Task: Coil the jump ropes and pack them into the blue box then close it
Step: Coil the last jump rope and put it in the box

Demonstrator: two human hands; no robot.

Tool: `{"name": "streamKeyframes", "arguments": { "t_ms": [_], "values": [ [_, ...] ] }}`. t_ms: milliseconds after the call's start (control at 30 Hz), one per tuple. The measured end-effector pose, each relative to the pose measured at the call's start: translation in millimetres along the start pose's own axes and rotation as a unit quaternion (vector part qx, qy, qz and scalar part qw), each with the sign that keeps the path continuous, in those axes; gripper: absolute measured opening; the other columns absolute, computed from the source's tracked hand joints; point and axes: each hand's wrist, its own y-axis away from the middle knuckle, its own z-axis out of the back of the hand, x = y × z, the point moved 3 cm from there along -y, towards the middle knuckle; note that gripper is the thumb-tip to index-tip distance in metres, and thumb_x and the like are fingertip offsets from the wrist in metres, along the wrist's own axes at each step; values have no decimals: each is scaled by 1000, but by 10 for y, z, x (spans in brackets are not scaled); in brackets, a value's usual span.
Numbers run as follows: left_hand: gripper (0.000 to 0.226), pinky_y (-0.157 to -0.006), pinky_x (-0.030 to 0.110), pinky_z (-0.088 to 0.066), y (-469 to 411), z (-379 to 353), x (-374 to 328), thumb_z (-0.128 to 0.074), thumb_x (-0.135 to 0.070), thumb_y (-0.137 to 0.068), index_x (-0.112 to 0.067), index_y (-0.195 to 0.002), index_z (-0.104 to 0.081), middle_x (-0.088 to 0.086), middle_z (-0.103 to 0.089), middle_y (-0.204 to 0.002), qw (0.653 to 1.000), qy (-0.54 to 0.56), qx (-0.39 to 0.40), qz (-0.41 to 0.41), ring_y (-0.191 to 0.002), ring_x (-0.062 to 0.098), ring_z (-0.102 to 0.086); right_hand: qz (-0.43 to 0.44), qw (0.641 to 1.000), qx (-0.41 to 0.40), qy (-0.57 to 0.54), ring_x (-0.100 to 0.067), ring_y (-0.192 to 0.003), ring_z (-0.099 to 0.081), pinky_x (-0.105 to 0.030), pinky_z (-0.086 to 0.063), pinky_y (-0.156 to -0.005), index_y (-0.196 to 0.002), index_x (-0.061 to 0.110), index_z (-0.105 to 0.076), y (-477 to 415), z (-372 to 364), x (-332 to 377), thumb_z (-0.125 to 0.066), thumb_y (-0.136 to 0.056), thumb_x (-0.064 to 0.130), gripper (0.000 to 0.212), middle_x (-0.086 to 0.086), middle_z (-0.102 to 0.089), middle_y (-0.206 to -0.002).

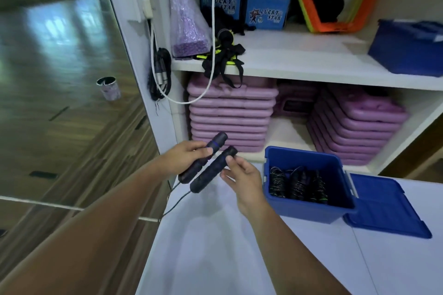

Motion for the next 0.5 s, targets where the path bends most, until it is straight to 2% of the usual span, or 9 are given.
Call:
{"name": "streamKeyframes", "arguments": {
  "t_ms": [67, 233, 367, 500],
  "values": [
    [50, -90, 37, -45, 110, -77, -170, -63, -39, -86, 1, -114, -64, 10, -66, -95, 999, 49, 0, -1, -89, 20, -61, 21, 1000, 3, 2, -19, -84, -67, -27, -58, -81, -107, 4, -67, 111, -27, 222, -64, -95, 18, 19, -7, -73, -97],
    [36, -107, 44, -44, 363, -282, -611, -60, -36, -90, -10, -114, -68, 8, -74, -112, 996, 84, -3, -25, -103, 20, -68, 65, 998, -3, 16, -15, -74, -69, -27, -60, -76, -105, 0, -68, 427, -16, 780, -66, -94, 18, 21, -8, -74, -87],
    [22, -103, 35, -49, 548, -496, -1052, -55, -30, -102, -24, -117, -70, 3, -75, -116, 994, 98, -22, -52, -114, 23, -69, 96, 995, -16, 30, -27, -78, -70, -41, -62, -80, -104, -6, -66, 635, 20, 1242, -70, -91, 16, 26, -17, -73, -89],
    [23, -94, 27, -51, 697, -782, -1475, -49, -31, -106, -29, -121, -66, -4, -76, -112, 990, 106, -54, -69, -107, 13, -69, 139, 989, -28, 50, -21, -72, -70, -27, -61, -64, -102, -8, -63, 877, 115, 1692, -72, -89, 15, 28, -12, -73, -84]
  ]
}}
